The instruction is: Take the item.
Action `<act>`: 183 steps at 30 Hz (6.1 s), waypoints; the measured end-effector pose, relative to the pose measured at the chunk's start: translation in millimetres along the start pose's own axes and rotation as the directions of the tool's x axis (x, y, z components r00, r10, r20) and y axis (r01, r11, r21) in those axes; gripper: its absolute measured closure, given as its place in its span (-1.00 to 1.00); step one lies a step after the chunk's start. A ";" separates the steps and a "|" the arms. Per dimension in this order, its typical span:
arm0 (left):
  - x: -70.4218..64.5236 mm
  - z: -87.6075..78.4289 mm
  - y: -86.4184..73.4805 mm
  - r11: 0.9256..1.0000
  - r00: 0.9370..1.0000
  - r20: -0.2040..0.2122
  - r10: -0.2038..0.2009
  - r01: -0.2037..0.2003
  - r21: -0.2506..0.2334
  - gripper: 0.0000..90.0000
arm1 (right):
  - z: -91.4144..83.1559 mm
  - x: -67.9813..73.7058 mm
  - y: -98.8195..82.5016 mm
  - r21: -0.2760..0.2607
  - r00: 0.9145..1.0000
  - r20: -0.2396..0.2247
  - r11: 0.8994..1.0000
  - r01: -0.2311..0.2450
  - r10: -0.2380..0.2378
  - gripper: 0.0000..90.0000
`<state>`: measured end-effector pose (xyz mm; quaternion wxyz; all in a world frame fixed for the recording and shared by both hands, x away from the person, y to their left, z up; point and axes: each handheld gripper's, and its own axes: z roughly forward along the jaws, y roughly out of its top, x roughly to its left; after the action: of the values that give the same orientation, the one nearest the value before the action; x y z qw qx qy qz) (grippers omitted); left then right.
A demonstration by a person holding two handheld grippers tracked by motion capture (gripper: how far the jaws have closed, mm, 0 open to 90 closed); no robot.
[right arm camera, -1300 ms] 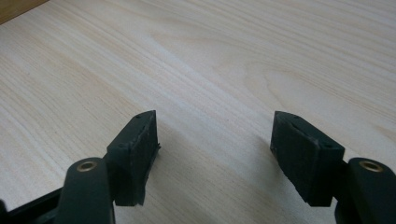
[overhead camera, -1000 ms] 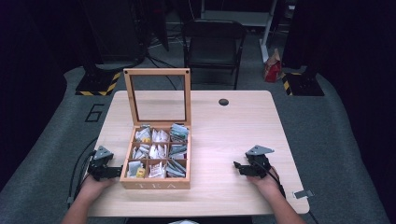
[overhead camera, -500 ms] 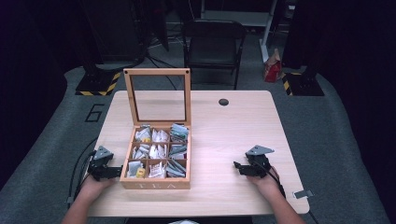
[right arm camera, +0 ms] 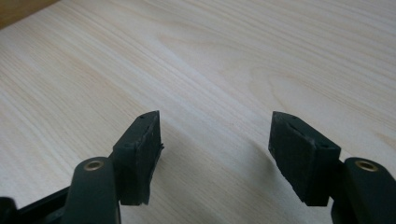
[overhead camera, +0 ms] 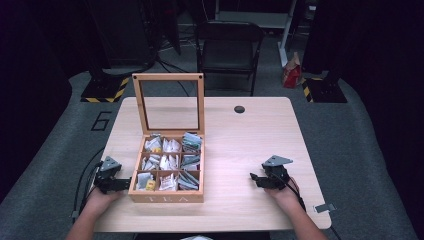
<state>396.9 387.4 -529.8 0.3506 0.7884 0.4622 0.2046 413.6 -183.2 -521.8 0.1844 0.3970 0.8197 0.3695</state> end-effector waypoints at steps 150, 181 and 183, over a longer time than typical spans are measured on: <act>0.0 0.0 0.0 1.000 1.000 0.000 0.001 -0.001 -0.001 -0.67 | 12.6 145.6 118.5 -0.125 0.922 -0.324 0.976 0.180 -0.212 0.15; 0.0 0.0 0.0 1.000 1.000 0.000 0.000 0.000 -0.001 -0.67 | 32.4 159.3 111.5 -0.092 0.899 -0.364 0.970 0.225 -0.243 0.64; 0.0 0.0 0.0 1.000 1.000 0.000 0.001 -0.001 0.000 -0.67 | 33.6 160.2 111.4 -0.089 0.897 -0.368 0.969 0.229 -0.245 0.67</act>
<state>396.8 387.4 -529.8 0.3506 0.7885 0.4620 0.2048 392.2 4.2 -461.6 0.0761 0.2120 0.8737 0.4312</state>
